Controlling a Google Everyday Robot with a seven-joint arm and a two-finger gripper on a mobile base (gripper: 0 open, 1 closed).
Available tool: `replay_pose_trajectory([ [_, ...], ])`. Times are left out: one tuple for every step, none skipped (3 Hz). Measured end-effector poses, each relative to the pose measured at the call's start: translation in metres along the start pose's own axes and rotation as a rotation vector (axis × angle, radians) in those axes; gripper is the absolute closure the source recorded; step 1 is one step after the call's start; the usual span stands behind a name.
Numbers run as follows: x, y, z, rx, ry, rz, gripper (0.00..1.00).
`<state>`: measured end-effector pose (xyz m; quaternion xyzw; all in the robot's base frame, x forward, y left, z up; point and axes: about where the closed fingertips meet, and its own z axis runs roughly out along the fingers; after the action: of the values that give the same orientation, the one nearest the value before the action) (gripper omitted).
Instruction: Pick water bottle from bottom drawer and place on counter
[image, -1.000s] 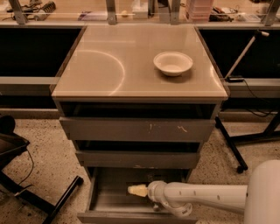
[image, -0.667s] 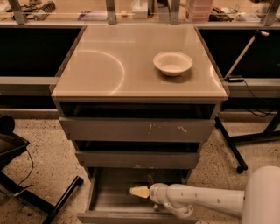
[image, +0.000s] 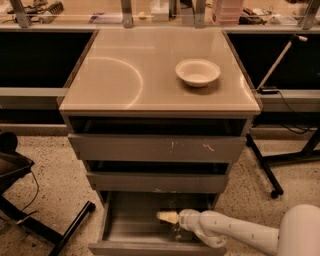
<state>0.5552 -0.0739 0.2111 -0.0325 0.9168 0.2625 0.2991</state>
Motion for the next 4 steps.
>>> replay_pose_trajectory([
  [0.015, 0.010, 0.016, -0.009, 0.036, -0.004, 0.00],
  [0.042, 0.024, 0.057, -0.004, 0.081, -0.032, 0.00],
  [0.042, 0.024, 0.057, -0.004, 0.081, -0.032, 0.00],
  [0.065, 0.038, 0.094, 0.012, 0.122, -0.070, 0.00],
])
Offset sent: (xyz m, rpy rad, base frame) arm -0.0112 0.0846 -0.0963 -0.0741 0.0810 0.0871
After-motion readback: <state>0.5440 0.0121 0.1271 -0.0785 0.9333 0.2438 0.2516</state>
